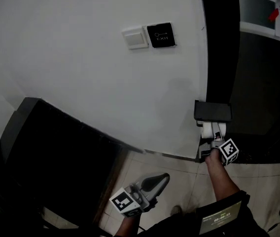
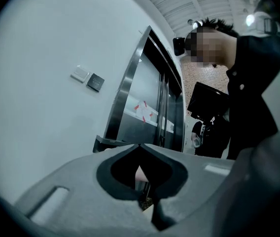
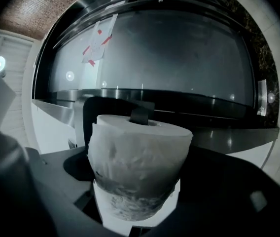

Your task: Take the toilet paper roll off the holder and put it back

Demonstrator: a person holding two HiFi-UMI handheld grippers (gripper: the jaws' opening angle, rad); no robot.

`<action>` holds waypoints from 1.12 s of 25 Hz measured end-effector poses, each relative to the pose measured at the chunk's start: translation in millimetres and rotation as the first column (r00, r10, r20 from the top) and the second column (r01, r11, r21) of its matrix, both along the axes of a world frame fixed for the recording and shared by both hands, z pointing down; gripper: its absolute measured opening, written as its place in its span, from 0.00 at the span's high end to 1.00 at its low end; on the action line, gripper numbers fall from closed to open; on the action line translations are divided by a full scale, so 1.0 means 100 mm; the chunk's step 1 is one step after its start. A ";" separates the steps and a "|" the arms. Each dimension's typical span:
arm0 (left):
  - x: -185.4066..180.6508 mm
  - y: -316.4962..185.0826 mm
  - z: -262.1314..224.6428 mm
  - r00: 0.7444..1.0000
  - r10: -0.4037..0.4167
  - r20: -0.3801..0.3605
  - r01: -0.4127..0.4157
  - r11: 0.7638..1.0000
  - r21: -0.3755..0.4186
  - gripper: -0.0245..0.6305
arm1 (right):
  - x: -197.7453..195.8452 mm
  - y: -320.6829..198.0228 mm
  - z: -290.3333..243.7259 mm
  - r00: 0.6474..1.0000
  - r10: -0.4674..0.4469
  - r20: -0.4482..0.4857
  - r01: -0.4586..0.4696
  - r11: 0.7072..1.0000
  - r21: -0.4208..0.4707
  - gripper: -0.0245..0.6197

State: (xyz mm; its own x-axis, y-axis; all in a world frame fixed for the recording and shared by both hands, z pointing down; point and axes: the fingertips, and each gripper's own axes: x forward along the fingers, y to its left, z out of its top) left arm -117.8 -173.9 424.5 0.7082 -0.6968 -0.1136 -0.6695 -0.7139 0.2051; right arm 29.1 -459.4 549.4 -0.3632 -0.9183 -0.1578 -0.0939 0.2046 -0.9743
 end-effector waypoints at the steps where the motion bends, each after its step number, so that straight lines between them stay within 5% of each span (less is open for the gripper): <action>1: -0.02 0.01 0.00 1.000 -0.006 0.001 0.006 1.000 0.001 0.96 | -0.08 0.02 0.01 1.000 -0.009 -0.003 0.009 1.000 -0.003 0.22; 6: -0.08 0.06 -0.01 1.000 -0.027 0.003 0.027 1.000 0.000 0.96 | -0.20 0.02 0.00 1.000 -0.018 0.015 0.018 1.000 0.008 0.23; 11: -0.02 0.07 -0.03 1.000 -0.003 0.002 0.003 1.000 0.007 0.96 | -0.30 0.09 -0.01 0.992 -0.129 0.005 0.128 0.990 0.063 0.22; 14: 0.06 0.06 -0.04 1.000 0.024 0.002 -0.024 1.000 0.011 0.96 | -0.40 0.24 -0.05 0.974 -0.223 -0.028 0.225 0.969 0.106 0.08; 22: 0.38 -0.01 -0.11 0.992 0.125 -0.007 -0.125 0.991 0.037 0.96 | -0.70 1.21 -0.28 0.894 -0.410 -0.180 0.440 0.877 0.190 0.08; 24: 0.49 -0.04 -0.15 0.987 0.160 -0.006 -0.159 0.986 0.053 0.96 | -0.69 1.52 -0.34 0.848 -0.429 -0.310 0.499 0.845 0.194 0.16; 28: 0.68 -0.09 -0.26 0.975 0.221 -0.013 -0.220 0.973 0.077 0.96 | -0.39 2.03 -0.80 0.773 -0.269 -0.575 0.518 0.792 0.325 0.67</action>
State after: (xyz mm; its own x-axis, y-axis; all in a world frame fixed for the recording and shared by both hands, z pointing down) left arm -49.4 -182.8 398.6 0.8403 -0.5127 -0.1760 -0.4901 -0.8573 0.1578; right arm -10.0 -256.7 469.3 -0.8139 -0.5425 -0.2082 -0.3246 0.7216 -0.6115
